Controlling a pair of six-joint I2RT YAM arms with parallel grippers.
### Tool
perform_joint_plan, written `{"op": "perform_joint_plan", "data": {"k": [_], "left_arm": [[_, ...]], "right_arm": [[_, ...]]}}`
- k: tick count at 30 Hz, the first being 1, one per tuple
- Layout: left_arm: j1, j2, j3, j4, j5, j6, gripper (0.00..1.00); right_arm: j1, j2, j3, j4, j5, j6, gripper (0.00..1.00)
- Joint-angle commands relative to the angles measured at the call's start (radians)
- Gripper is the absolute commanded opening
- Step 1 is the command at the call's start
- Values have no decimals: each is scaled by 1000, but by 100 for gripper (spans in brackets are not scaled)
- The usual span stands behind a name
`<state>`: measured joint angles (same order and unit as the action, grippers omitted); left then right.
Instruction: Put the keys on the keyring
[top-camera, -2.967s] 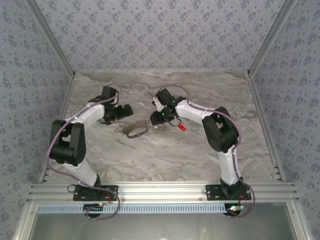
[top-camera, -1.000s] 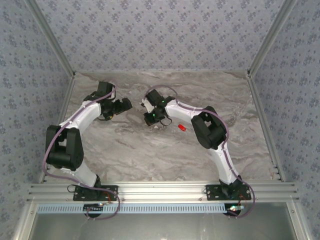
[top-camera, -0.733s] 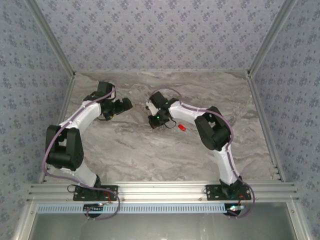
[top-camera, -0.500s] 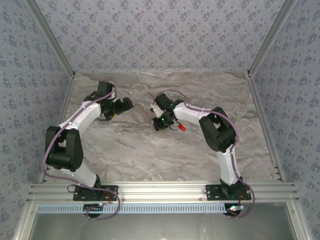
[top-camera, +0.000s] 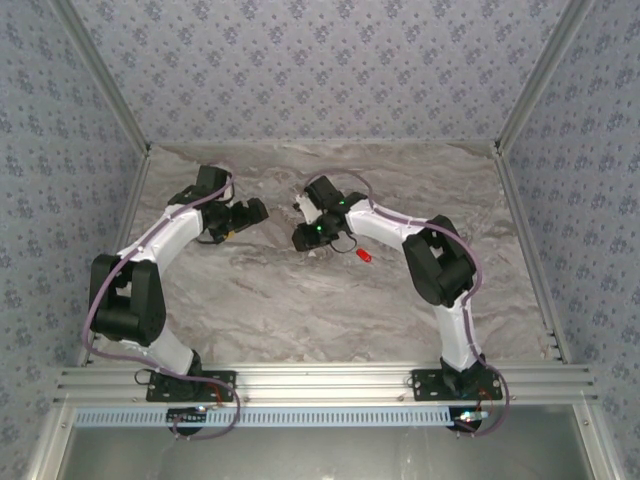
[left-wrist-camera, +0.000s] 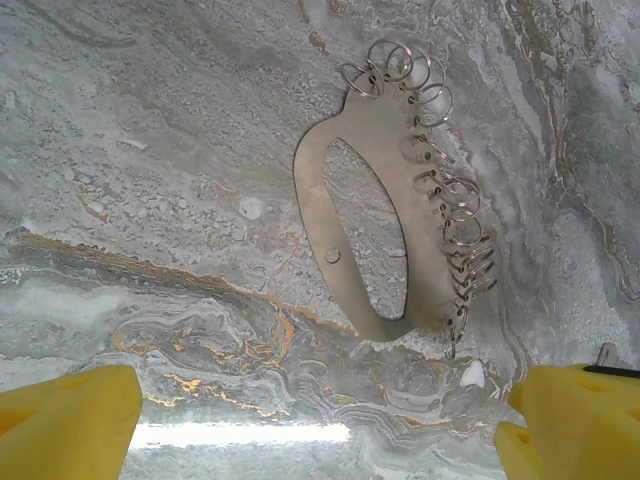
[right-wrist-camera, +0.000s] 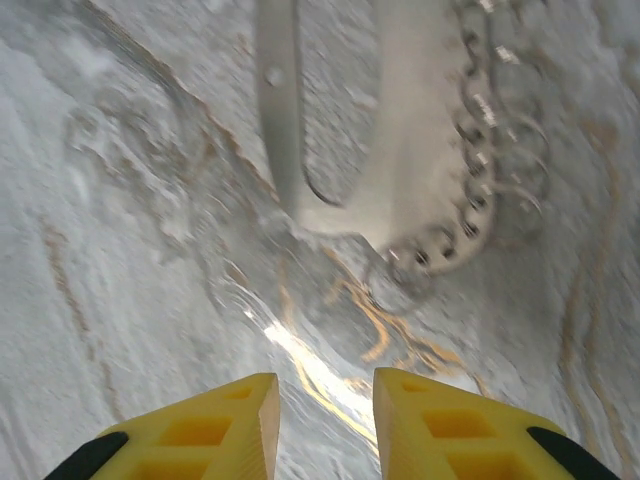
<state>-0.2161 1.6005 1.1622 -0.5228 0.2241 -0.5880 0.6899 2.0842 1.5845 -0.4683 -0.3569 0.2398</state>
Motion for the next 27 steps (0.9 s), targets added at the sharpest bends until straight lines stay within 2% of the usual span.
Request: {"op": "perform_joint_plan", "data": {"k": [1, 15, 27], "left_arm": [[0, -26, 19, -21, -6, -1, 98], [29, -33, 31, -42, -16, 14, 98], [34, -30, 32, -45, -12, 24, 98]], "right_arm": [[15, 49, 68, -18, -30, 30, 34], [41, 143, 147, -38, -50, 69, 36], [-1, 151, 142, -46, -22, 66, 35]]}}
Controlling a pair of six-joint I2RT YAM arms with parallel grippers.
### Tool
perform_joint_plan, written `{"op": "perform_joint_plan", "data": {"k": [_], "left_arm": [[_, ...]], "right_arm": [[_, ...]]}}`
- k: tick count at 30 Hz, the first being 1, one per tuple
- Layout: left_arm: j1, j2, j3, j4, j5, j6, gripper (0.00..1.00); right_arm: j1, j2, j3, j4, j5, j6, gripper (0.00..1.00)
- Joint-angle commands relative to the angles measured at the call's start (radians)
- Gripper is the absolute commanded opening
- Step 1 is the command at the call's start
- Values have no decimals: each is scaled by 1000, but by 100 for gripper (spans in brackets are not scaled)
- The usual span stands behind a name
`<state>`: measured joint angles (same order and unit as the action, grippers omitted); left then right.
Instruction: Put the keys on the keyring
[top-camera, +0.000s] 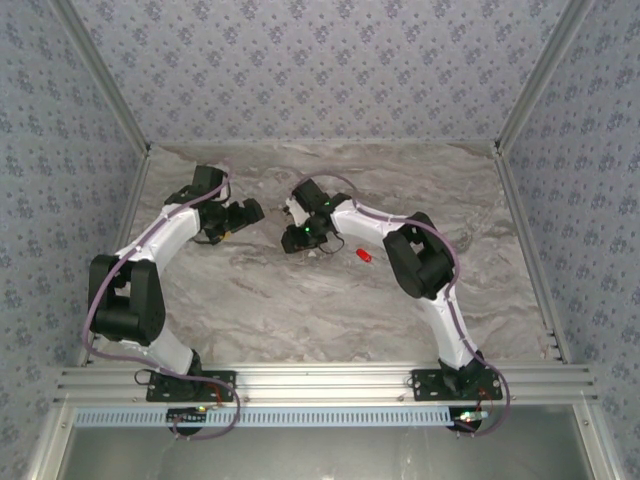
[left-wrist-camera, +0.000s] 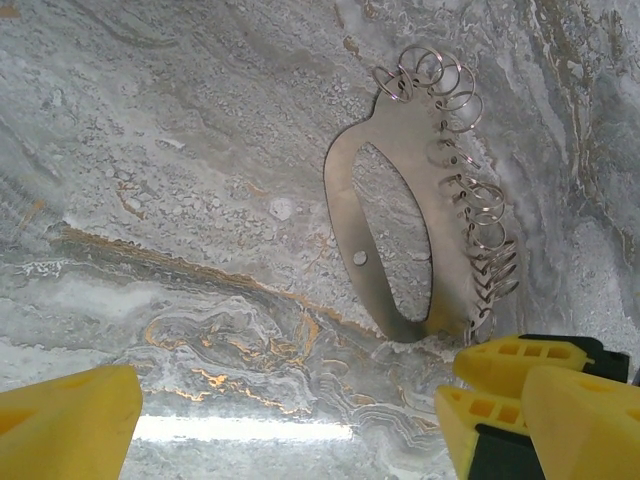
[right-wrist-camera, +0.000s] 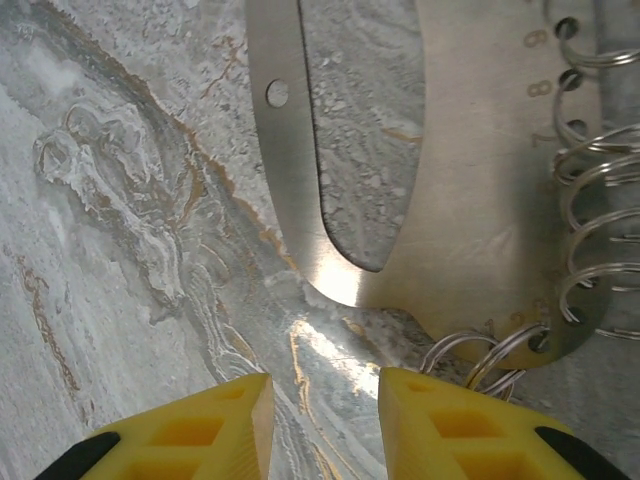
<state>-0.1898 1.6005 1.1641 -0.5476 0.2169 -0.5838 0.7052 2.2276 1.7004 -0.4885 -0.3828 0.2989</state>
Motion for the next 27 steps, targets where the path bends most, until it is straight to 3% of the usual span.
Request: {"op": "perform_joint_plan", "data": {"k": [1, 27], "left_arm": [[9, -31, 29, -19, -5, 20, 98], [10, -24, 27, -12, 4, 19, 98]], "right_arm": [[-20, 5, 25, -27, 5, 6, 35], [-123, -1, 74, -24, 32, 9, 35]]}}
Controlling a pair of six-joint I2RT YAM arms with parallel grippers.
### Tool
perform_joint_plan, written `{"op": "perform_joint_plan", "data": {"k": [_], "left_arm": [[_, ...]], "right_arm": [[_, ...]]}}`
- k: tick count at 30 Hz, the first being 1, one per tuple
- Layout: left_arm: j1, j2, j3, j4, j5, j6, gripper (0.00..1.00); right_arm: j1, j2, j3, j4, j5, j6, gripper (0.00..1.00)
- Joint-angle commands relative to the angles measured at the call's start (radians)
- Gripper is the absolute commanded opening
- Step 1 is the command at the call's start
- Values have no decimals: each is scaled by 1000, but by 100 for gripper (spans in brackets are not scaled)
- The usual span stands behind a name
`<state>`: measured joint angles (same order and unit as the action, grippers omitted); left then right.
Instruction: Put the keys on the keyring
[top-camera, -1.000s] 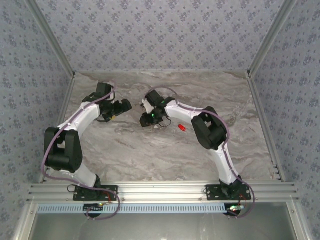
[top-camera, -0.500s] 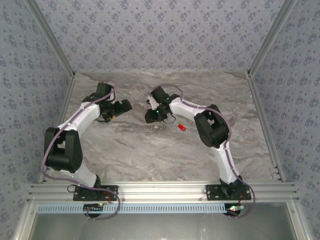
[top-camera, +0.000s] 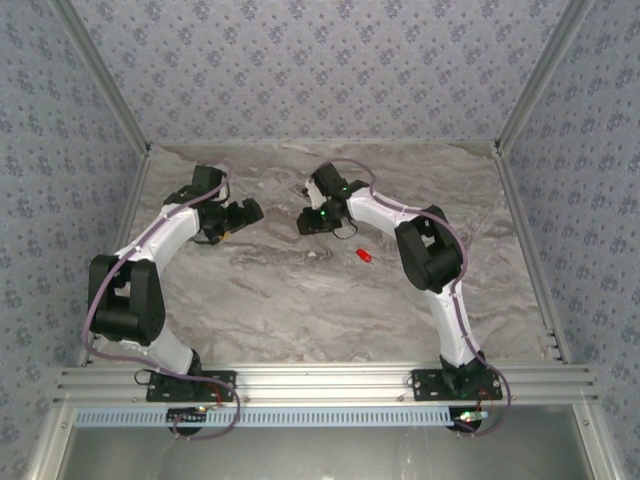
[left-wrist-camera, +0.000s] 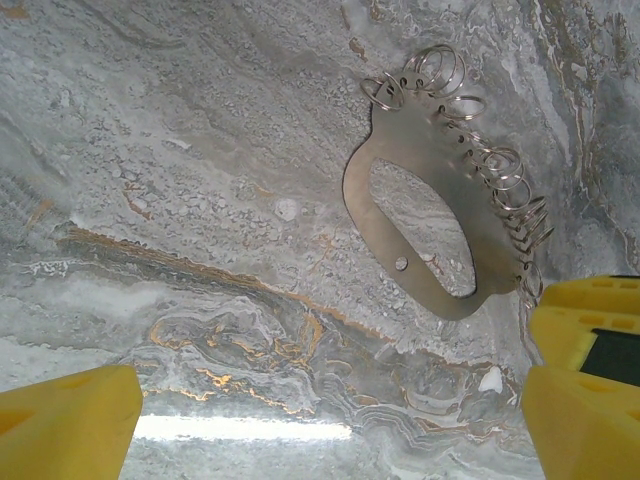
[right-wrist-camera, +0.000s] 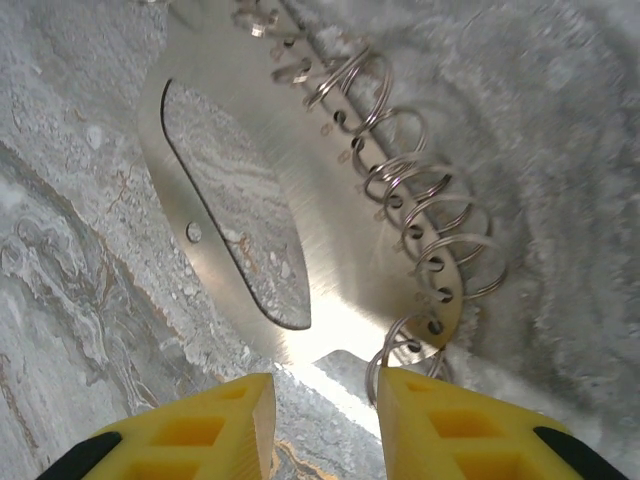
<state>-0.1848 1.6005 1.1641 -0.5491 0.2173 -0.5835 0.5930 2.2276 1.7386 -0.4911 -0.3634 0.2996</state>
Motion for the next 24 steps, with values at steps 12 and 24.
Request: {"op": "perform_joint_plan", "data": {"k": [12, 24], "left_arm": [[5, -25, 28, -4, 8, 13, 98], [5, -13, 38, -10, 12, 18, 98]], "right_arm": [[-14, -34, -7, -55, 83, -52, 35], [20, -28, -24, -68, 175, -209, 36]]}}
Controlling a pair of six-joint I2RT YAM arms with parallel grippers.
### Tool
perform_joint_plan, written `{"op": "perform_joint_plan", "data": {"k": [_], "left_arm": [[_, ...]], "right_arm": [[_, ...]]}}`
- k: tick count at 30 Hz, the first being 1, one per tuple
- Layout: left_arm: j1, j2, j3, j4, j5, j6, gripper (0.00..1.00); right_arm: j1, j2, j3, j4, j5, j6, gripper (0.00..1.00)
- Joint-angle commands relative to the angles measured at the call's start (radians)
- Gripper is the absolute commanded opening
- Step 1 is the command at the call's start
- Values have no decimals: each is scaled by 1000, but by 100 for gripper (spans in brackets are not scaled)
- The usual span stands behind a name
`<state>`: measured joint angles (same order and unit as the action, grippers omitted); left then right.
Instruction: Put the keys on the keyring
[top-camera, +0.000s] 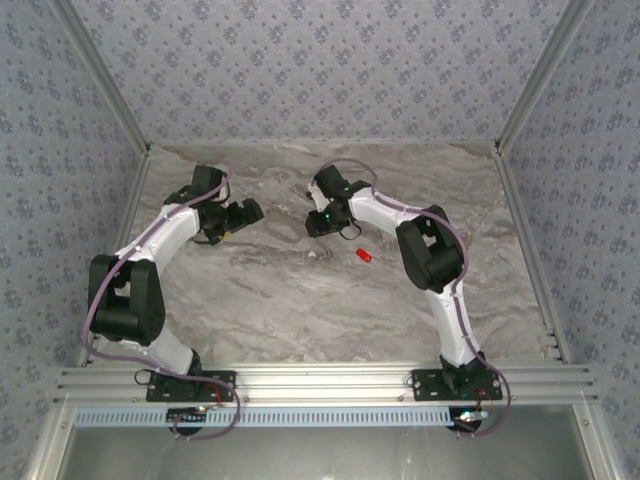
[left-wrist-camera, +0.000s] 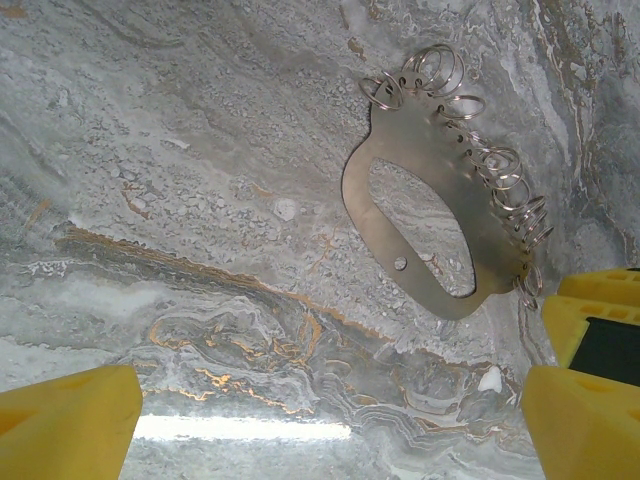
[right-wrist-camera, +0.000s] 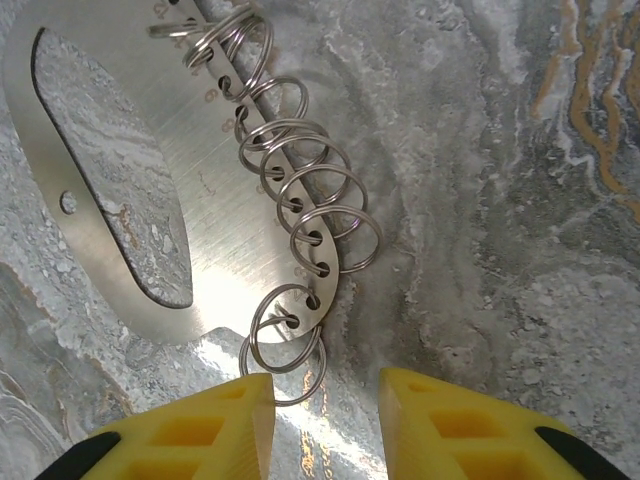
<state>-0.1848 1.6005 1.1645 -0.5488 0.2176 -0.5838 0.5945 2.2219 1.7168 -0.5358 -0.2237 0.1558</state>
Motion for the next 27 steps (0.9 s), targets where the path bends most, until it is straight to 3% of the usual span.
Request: {"op": "perform_joint_plan", "data": {"k": [1, 27], "left_arm": [[5, -10, 43, -12, 12, 20, 98], [7, 27, 100, -42, 2, 32, 98]], "right_arm": [[22, -20, 2, -24, 39, -74, 36], [48, 59, 76, -28, 103, -146, 35]]}}
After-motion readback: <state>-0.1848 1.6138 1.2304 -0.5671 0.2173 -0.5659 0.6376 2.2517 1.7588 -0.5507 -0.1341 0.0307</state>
